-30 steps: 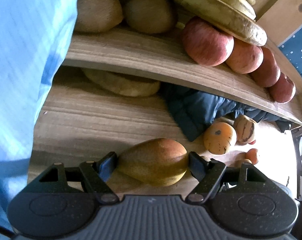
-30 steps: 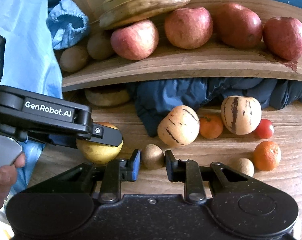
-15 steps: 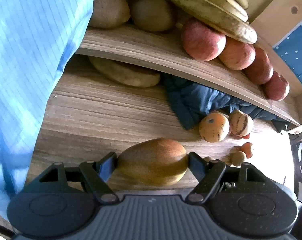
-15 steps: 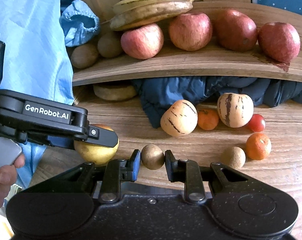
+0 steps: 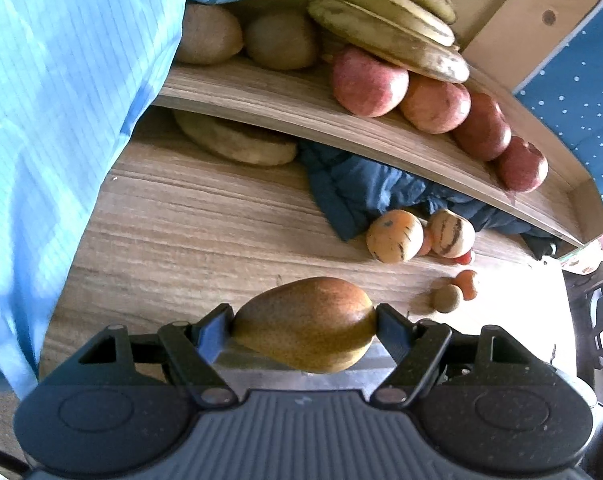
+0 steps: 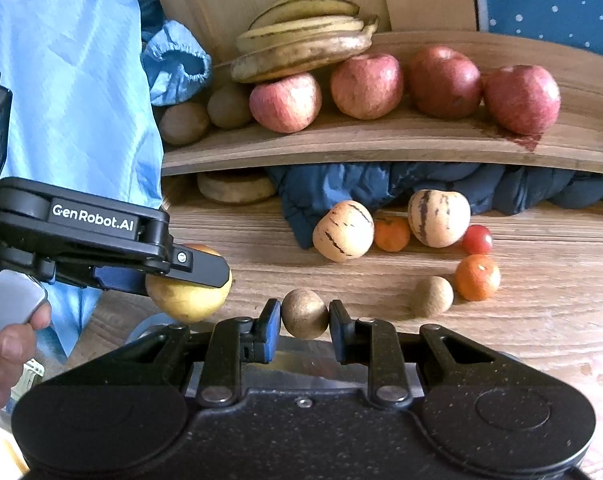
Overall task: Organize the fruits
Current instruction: 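Carry the pear with the left tool while the right tool carries the brown fruit over the tray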
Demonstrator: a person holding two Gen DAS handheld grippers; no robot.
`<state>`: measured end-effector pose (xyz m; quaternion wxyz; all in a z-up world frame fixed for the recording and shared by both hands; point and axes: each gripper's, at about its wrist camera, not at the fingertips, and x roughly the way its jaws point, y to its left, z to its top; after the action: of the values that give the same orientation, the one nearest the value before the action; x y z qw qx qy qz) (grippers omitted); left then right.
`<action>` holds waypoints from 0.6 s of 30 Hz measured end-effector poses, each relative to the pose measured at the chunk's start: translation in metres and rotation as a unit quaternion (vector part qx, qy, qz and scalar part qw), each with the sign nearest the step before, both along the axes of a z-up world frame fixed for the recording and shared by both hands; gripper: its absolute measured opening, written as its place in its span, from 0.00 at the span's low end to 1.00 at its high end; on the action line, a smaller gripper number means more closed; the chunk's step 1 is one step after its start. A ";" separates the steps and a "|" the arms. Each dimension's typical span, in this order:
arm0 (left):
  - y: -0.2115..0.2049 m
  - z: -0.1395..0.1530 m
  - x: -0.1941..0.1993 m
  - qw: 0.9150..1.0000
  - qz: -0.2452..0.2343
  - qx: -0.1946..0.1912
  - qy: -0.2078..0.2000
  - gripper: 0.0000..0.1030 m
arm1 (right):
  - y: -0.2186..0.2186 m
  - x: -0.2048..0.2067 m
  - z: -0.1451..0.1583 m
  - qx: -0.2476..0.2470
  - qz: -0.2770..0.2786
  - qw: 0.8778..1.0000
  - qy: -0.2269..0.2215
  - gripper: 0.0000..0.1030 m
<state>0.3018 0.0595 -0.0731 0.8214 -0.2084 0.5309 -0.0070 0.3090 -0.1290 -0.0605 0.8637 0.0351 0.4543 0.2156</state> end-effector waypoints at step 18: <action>-0.035 0.005 -0.051 1.000 0.002 -0.008 -0.011 0.78 | -0.042 -0.050 0.019 -0.004 -0.001 1.000 -0.016 0.27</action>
<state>0.2510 0.0244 -0.0685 0.8253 -0.2156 0.5218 -0.0120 0.2586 -0.1706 -0.0419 0.8711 0.0284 0.4413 0.2136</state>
